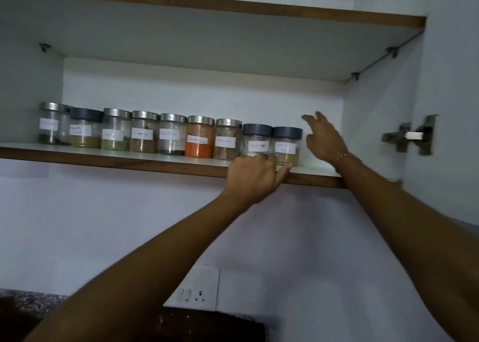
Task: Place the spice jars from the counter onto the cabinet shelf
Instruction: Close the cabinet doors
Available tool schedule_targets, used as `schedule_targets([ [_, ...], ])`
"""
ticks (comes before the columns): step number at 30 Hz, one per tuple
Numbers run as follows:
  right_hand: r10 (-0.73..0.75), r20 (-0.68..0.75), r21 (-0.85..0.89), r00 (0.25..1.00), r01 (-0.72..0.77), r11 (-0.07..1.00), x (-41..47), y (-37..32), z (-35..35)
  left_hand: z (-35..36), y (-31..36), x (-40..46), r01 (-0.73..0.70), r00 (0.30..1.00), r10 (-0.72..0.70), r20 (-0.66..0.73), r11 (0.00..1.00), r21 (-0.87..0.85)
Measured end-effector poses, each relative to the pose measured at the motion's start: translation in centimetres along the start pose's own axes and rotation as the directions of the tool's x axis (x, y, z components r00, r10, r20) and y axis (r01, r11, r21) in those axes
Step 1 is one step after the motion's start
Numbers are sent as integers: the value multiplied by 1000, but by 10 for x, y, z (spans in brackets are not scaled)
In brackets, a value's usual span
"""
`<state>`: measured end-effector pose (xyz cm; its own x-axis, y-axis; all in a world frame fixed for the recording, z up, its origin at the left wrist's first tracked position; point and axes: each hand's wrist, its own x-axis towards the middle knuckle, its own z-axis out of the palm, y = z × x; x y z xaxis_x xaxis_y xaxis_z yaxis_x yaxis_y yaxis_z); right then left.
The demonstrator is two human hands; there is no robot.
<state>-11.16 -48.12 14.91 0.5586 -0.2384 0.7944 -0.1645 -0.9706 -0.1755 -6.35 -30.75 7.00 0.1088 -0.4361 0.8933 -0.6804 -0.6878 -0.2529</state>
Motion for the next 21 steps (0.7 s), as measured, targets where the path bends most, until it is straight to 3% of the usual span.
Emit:
schedule_targets([
  [5,-97,-72,-79,993,91,993,-65,-20,-15,-5,0,-2,26,998,-25,54,999,-29],
  [13,-149,-218,-228,965,98,969,-167,-45,-34,-30,17,-63,10,981,22,193,987,-160],
  [16,-132,-352,-212,926,59,976,-212,-59,-53,-52,43,-87,-33,990,68,120,961,-275],
  [21,-132,-595,-247,793,-24,969,-274,-72,-102,-103,112,-91,-220,975,199,-96,896,-386],
])
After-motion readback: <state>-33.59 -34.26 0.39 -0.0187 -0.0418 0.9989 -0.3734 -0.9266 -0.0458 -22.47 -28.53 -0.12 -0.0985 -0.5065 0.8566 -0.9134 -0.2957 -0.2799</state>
